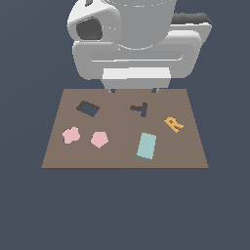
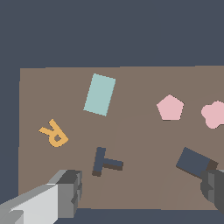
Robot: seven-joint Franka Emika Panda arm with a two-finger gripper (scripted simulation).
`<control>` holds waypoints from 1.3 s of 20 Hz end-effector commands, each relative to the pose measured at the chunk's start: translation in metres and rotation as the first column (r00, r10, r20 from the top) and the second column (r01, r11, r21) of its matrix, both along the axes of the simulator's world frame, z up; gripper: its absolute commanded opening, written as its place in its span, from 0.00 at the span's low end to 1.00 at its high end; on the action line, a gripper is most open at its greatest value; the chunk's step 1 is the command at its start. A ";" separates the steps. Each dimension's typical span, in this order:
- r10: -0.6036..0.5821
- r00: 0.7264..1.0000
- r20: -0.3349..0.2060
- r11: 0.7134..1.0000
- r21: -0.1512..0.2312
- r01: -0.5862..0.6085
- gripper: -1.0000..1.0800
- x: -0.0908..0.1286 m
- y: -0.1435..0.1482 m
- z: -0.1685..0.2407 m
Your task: Insert a designated object into the corresponding slot on a board.
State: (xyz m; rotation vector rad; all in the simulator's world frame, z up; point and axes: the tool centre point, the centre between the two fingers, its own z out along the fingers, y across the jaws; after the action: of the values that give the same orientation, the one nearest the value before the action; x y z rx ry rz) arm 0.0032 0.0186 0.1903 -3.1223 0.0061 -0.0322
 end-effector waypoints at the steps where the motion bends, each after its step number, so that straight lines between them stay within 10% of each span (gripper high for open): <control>1: 0.000 1.000 0.000 1.000 0.000 0.000 0.96 0.000 0.000 0.000; 26: -0.204 0.979 -0.016 0.979 -0.015 0.203 0.96 0.062 0.039 -0.109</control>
State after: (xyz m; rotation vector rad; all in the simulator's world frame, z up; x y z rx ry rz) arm 0.0597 0.0558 0.0894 -3.1226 0.3002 -0.0080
